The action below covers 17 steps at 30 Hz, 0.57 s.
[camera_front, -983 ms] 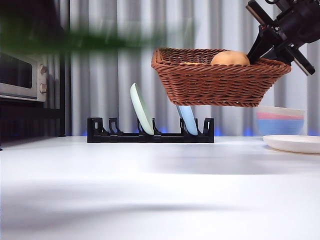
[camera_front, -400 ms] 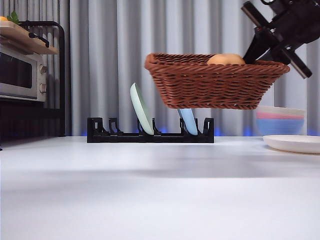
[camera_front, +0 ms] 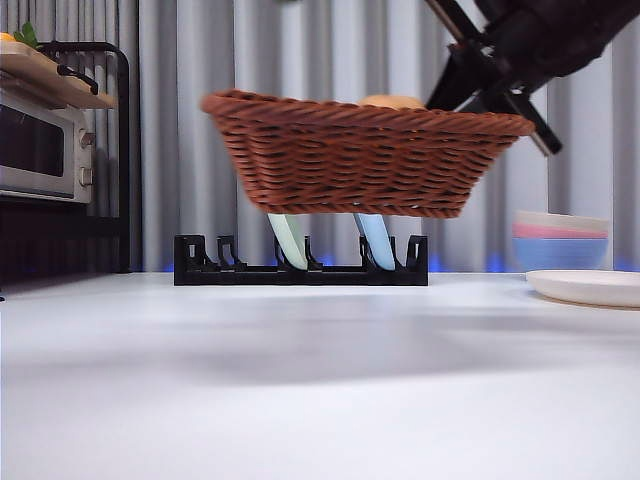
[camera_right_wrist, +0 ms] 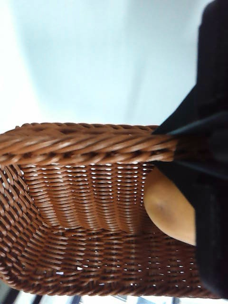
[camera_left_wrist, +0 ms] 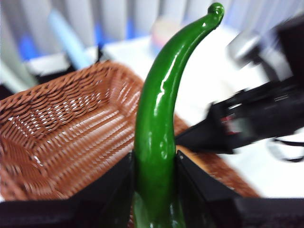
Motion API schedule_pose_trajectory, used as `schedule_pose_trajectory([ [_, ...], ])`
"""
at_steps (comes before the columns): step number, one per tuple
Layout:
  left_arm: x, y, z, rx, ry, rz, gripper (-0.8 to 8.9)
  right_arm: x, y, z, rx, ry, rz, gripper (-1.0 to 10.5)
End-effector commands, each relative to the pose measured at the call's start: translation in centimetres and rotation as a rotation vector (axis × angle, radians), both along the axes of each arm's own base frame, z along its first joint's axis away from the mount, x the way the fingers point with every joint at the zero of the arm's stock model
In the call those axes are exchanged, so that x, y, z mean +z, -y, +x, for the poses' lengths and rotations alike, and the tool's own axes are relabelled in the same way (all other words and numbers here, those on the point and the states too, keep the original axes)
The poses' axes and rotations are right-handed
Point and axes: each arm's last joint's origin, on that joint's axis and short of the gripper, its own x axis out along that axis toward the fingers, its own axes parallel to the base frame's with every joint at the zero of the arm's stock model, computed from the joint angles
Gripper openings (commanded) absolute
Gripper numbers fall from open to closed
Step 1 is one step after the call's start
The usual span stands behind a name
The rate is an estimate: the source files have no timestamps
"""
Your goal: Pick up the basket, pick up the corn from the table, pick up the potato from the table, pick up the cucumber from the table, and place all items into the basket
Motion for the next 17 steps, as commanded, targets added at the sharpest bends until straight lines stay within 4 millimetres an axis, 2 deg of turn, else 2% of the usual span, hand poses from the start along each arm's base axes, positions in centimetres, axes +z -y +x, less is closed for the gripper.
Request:
schedule_pose_trajectory([
  [1, -0.6, 0.9, 1.5, 0.001, -0.053, 0.134, -0.09, 1.0, -0.9, -0.4, 0.030, 0.031, 0.025, -0.1],
  [6, -2.2, 1.7, 3.2, 0.017, -0.172, 0.268, -0.09, 1.0, -1.9, -0.9, 0.063, 0.031, 0.025, -0.1],
  [12, -3.1, 1.0, 3.5, 0.044, -0.234, 0.338, 0.30, 1.0, -1.9, -0.9, 0.063, 0.031, 0.024, -0.1],
  [14, -3.2, 0.7, 3.7, 0.076, -0.249, 0.347, 1.76, 1.0, -1.9, -0.9, 0.056, 0.033, 0.020, -0.1],
  [17, -3.4, 0.0, 4.1, 0.107, -0.276, 0.346, 5.27, 1.0, -1.9, -0.8, 0.044, 0.035, 0.013, -0.1],
])
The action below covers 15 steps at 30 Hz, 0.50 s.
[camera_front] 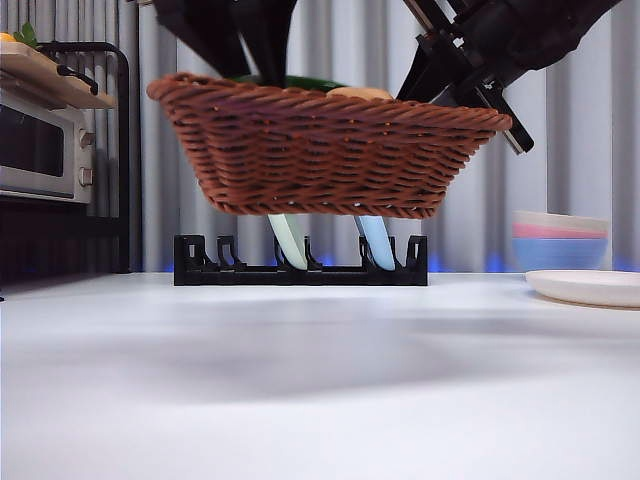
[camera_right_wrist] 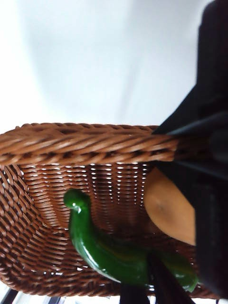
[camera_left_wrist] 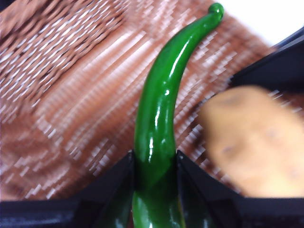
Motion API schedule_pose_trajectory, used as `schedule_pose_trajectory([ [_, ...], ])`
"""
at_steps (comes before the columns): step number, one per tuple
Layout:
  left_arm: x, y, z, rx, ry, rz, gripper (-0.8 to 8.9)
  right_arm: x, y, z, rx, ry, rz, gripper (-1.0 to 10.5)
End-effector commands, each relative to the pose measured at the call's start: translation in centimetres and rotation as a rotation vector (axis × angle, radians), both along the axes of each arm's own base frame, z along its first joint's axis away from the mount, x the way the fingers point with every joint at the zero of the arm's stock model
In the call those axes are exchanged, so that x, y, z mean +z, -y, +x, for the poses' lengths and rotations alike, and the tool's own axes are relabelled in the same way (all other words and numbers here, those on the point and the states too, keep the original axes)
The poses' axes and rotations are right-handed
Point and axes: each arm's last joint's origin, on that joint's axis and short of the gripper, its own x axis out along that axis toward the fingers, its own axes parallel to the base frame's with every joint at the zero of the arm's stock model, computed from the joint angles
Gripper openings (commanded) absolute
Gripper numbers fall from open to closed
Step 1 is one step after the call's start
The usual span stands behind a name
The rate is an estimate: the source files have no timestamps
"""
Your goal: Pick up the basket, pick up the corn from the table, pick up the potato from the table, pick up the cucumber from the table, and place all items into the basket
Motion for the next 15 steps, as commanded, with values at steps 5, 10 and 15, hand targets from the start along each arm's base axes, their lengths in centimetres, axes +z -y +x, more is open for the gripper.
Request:
schedule_pose_trajectory([
  [5, 0.0, -0.5, 0.4, 0.031, -0.006, -0.005, 6.29, 1.0, 0.0, 0.0, -0.010, 0.032, 0.023, -0.1],
  [10, 2.6, -1.1, -0.4, 0.023, 0.041, -0.039, 6.29, 0.9, 0.2, 0.3, -0.097, 0.057, -0.034, -0.1],
  [15, 7.9, -2.3, -2.6, -0.008, 0.156, -0.158, 6.29, -0.2, 0.1, 1.1, -0.179, 0.045, -0.089, -0.1],
])
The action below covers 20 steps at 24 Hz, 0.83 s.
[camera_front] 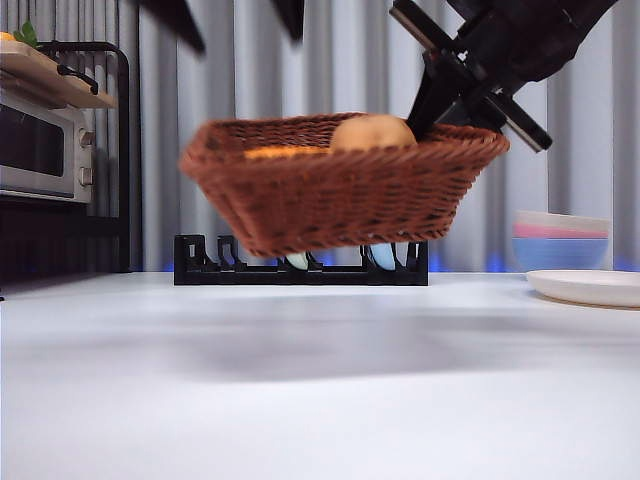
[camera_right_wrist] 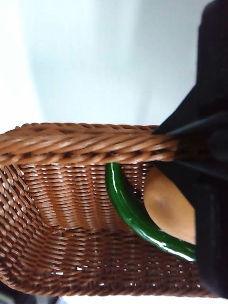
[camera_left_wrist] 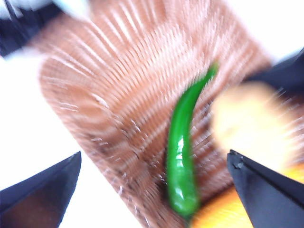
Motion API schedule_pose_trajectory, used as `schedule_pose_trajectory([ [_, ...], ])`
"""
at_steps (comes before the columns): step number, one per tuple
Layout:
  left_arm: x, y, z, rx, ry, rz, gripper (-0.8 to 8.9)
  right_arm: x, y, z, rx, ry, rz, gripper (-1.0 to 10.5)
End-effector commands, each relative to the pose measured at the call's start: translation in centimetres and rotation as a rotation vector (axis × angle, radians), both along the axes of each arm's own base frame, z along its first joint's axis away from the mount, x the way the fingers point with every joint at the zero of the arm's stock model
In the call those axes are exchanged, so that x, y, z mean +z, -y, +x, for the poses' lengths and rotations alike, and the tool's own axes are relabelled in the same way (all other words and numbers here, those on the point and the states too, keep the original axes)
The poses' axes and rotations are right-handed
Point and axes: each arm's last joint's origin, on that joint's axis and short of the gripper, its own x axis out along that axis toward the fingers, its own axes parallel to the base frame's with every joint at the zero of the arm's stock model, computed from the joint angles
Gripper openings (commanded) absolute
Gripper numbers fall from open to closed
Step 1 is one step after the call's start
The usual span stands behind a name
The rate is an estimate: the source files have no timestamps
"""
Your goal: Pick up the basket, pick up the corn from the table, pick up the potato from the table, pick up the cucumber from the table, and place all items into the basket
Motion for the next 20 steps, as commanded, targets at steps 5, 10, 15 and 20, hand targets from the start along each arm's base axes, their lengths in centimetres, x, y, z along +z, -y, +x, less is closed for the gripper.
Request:
schedule_pose_trajectory([
  [5, 6.4, -2.0, -3.1, -0.035, 0.167, -0.157, 6.29, -3.1, -1.3, 2.1, -0.078, -0.139, 0.050, -0.1],
  [10, 8.2, -3.1, -4.5, -0.043, 0.221, -0.206, 6.29, -6.5, -2.6, 3.0, -0.111, -0.269, 0.047, -0.1],
  [15, 8.1, -3.6, -4.8, -0.042, 0.197, -0.180, 6.28, -8.9, -3.4, 3.2, -0.099, -0.342, 0.006, 0.4],
  [20, 7.6, -3.5, -5.2, -0.097, 0.187, -0.088, 6.28, -7.6, -2.7, 2.9, -0.084, -0.300, -0.004, 5.8],
])
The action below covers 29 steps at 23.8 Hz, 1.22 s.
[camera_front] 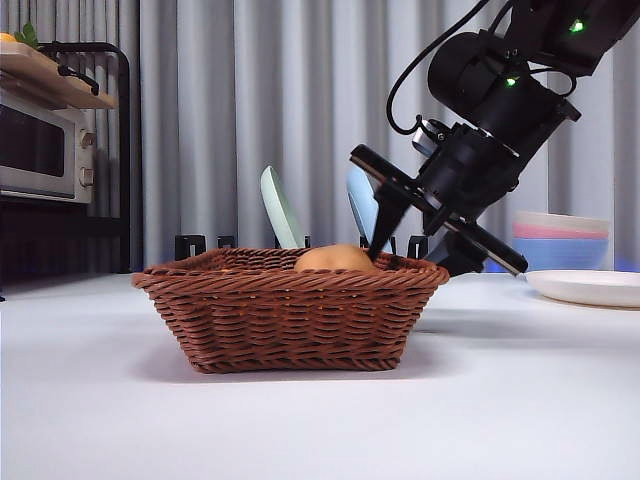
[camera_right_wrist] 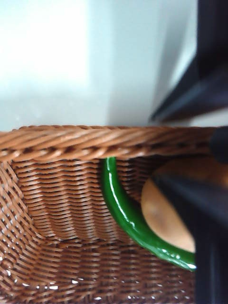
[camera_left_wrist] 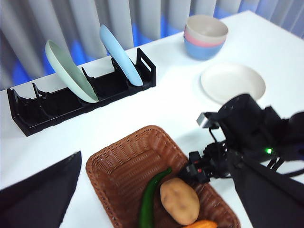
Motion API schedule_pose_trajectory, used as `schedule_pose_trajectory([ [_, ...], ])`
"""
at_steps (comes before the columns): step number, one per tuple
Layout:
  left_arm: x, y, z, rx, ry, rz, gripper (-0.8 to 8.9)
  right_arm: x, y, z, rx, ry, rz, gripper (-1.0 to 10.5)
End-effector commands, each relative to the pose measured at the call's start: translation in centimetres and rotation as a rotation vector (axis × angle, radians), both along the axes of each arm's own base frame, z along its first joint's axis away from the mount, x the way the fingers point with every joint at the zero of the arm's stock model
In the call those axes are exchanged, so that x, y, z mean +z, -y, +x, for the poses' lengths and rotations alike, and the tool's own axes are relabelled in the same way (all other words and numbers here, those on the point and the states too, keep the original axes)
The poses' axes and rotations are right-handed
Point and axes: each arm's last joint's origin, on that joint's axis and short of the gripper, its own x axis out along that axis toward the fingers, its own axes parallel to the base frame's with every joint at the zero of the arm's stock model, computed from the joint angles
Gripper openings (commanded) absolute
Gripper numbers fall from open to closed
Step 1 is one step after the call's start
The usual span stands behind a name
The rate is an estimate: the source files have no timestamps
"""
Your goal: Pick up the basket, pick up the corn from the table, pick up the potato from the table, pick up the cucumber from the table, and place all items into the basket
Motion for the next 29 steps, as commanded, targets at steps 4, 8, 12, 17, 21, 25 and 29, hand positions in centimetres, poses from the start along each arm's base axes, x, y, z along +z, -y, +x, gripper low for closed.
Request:
schedule_pose_trajectory([
  [4, -0.7, -0.7, -0.2, 0.061, 0.049, 0.257, 4.94, 5.3, 2.2, -1.6, 0.048, 0.153, -0.015, 5.6],
  [8, -0.8, -1.2, -0.6, 0.033, 0.059, 0.355, -0.20, 11.0, 4.8, -6.0, 0.134, 0.306, -0.070, 2.1],
  [12, -0.4, -1.7, -1.0, 0.032, 0.085, 0.334, -0.09, 14.8, 6.8, -10.3, 0.150, 0.451, -0.143, -0.1],
  [17, -0.5, -3.6, -2.8, 0.040, 0.127, 0.284, -0.09, 17.4, 8.9, -14.6, 0.030, 0.585, -0.320, -0.1],
  [21, -2.6, -5.6, -4.7, 0.022, 0.190, 0.189, -0.09, 19.4, 10.2, -18.0, -0.015, 0.742, -0.364, -0.1],
  [25, -6.4, -7.1, -6.1, 0.021, 0.252, 0.113, -0.09, 20.3, 11.4, -20.8, -0.029, 0.861, -0.363, -0.1],
  [29, -10.2, -8.0, -7.0, 0.013, 0.288, 0.064, -0.09, 18.9, 12.2, -22.4, -0.045, 0.925, -0.337, -0.1],
])
